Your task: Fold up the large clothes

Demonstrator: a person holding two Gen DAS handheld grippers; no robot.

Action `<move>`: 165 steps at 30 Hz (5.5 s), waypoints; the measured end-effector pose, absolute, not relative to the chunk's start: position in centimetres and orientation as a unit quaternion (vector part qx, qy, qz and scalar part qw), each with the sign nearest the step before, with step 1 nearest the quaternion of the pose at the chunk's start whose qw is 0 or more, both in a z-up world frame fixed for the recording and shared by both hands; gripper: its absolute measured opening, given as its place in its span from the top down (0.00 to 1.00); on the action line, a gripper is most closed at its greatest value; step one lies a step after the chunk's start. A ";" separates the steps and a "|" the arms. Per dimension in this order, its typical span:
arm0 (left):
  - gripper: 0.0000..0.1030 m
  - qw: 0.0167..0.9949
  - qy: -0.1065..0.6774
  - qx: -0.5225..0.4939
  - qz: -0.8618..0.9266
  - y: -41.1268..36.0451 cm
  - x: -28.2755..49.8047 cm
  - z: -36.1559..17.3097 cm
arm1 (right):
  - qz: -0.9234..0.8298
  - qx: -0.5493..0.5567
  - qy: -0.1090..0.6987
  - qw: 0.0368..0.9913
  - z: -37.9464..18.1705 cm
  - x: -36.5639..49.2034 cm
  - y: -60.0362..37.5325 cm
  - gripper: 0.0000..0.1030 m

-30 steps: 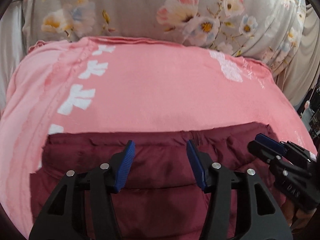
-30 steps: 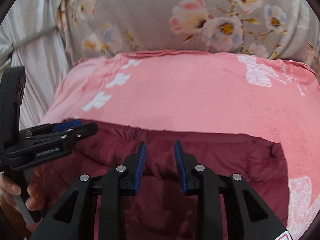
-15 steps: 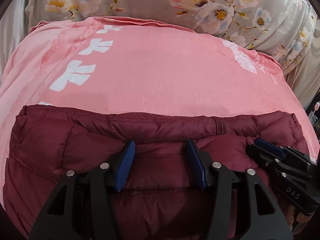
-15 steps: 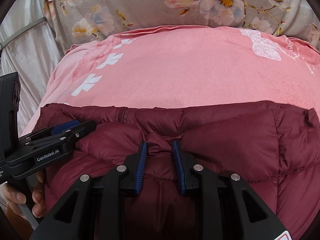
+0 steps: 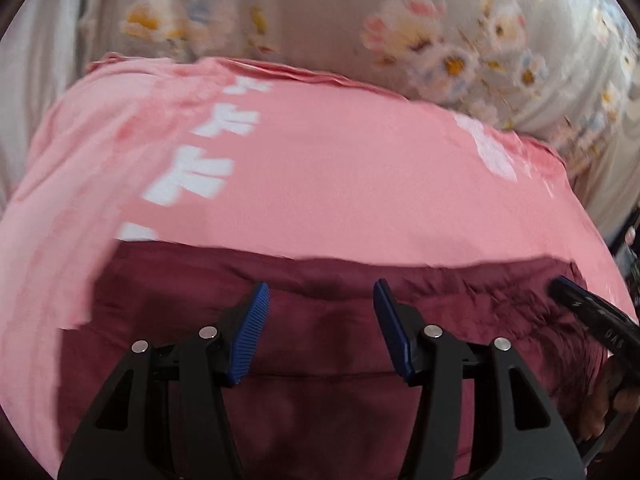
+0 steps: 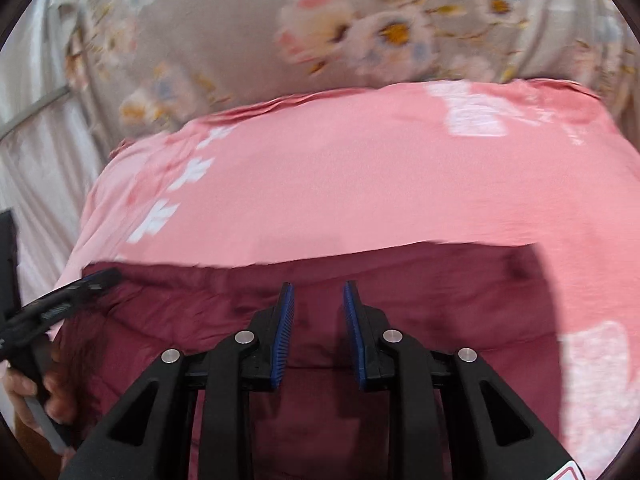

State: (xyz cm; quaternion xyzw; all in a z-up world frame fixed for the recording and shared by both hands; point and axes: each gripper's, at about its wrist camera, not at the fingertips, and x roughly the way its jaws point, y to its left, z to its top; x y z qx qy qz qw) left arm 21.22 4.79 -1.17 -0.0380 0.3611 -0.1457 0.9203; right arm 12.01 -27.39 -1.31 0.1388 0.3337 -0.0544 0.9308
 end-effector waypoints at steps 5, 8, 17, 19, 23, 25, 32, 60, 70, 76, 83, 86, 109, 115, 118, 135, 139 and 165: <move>0.50 0.915 0.388 -0.075 -0.077 10.6 24.1 -2.3 | -0.100 0.185 0.355 0.911 -3.7 11.8 -32.1 0.88; 0.48 0.909 0.400 -0.094 -0.073 11.7 24.6 -4.1 | -0.102 0.192 0.359 0.907 -4.8 12.1 -32.8 0.89; 0.47 0.914 0.396 -0.073 -0.061 11.1 24.7 -5.8 | -0.094 0.211 0.366 0.902 -6.4 12.3 -33.4 0.91; 0.47 0.913 0.397 -0.069 -0.059 11.0 24.8 -6.0 | -0.095 0.209 0.366 0.902 -6.4 12.3 -33.3 0.91; 0.47 0.913 0.398 -0.067 -0.057 11.0 25.0 -6.1 | -0.095 0.211 0.365 0.902 -6.2 12.5 -33.4 0.91; 0.47 0.913 0.396 -0.076 -0.059 11.4 24.8 -5.7 | -0.110 0.199 0.351 0.909 -4.5 11.4 -32.3 0.85; 0.30 0.909 0.385 -0.150 -0.055 16.5 19.1 -1.7 | 0.014 0.135 0.352 0.926 -0.9 9.6 -21.6 0.85; 0.87 0.874 0.415 -0.228 -0.108 17.8 10.4 -2.0 | 0.092 0.100 0.376 0.917 -3.9 4.3 -12.4 0.88; 0.92 0.903 0.353 -0.190 -0.154 14.4 7.9 4.6 | 0.100 0.134 0.414 0.895 -6.0 -1.2 -12.8 0.93; 0.93 0.914 0.309 -0.146 -0.218 9.6 5.3 9.3 | 0.101 0.166 0.415 0.889 -7.9 -0.4 -13.5 0.99; 0.93 0.897 0.281 -0.082 -0.332 -0.1 3.3 12.8 | 0.106 0.205 0.396 0.889 -8.4 -1.5 -14.9 1.00; 0.94 0.884 0.291 -0.057 -0.362 -4.6 3.5 12.4 | 0.104 0.225 0.372 0.895 -7.5 -4.1 -16.8 1.00; 0.94 0.807 0.449 0.062 -0.380 -24.9 4.9 -2.2 | -0.054 0.272 0.332 0.902 -7.3 -14.2 -31.2 0.89; 0.69 0.780 0.441 -0.009 -0.444 -22.1 5.4 2.7 | -0.049 0.243 0.288 0.925 -5.0 -14.2 -32.0 0.57; 0.59 0.808 0.380 -0.016 -0.450 -20.1 5.7 7.9 | -0.032 0.228 0.262 0.937 -3.4 -13.3 -31.7 0.51; 0.68 0.828 0.424 0.112 -0.350 -26.5 13.8 4.2 | -0.025 0.315 0.245 0.916 -4.8 -9.1 -34.7 0.92; 0.75 0.827 0.426 0.136 -0.341 -28.5 14.1 2.2 | -0.037 0.323 0.253 0.911 -6.0 -9.8 -34.9 0.92; 0.79 0.847 0.395 0.160 -0.318 -31.1 14.6 -3.2 | -0.060 0.309 0.292 0.903 -9.6 -8.0 -34.8 0.96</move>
